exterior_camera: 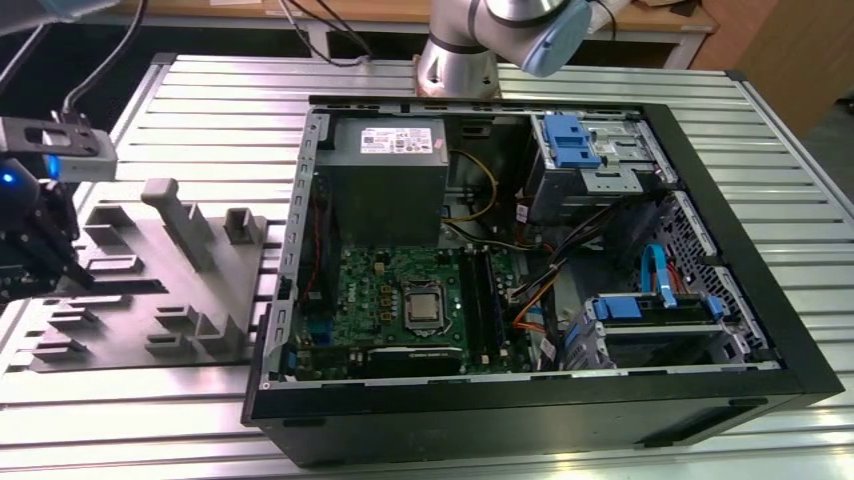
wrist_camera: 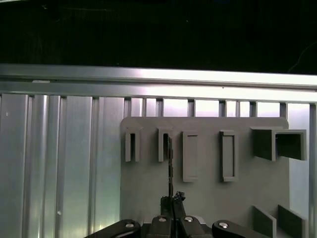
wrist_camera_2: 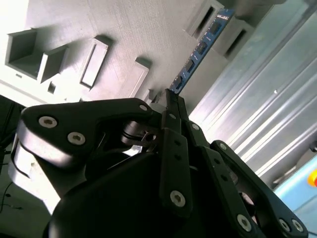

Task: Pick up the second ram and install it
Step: 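Pick up the second ram and move it above second insertion slot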

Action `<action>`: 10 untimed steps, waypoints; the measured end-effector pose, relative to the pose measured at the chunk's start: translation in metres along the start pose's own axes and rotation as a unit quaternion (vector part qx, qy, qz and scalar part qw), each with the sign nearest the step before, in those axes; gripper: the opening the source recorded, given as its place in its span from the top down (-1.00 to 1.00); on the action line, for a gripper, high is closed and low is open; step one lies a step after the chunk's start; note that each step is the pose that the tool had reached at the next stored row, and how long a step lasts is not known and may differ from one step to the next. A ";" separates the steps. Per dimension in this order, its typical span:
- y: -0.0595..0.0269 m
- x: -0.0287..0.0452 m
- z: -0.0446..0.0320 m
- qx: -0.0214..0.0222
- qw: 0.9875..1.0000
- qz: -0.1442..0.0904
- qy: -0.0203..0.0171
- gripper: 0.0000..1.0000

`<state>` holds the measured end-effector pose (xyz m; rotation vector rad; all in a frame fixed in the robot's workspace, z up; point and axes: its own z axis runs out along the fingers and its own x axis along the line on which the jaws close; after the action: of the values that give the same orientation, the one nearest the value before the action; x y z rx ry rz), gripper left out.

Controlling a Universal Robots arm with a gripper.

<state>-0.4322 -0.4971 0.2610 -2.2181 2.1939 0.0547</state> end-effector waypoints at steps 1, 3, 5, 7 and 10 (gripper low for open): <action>0.0000 -0.0002 -0.0038 0.000 1.000 0.000 0.000 0.76; 0.0001 -0.0007 -0.0119 0.000 1.000 0.000 0.000 0.76; 0.0002 -0.0011 -0.0210 0.000 1.000 0.000 0.000 0.76; 0.0003 -0.0015 -0.0295 0.001 1.000 0.000 0.000 0.76; 0.0004 -0.0020 -0.0419 0.001 1.000 0.000 0.000 0.76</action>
<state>-0.4322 -0.4968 0.3030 -2.2170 2.1927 0.0520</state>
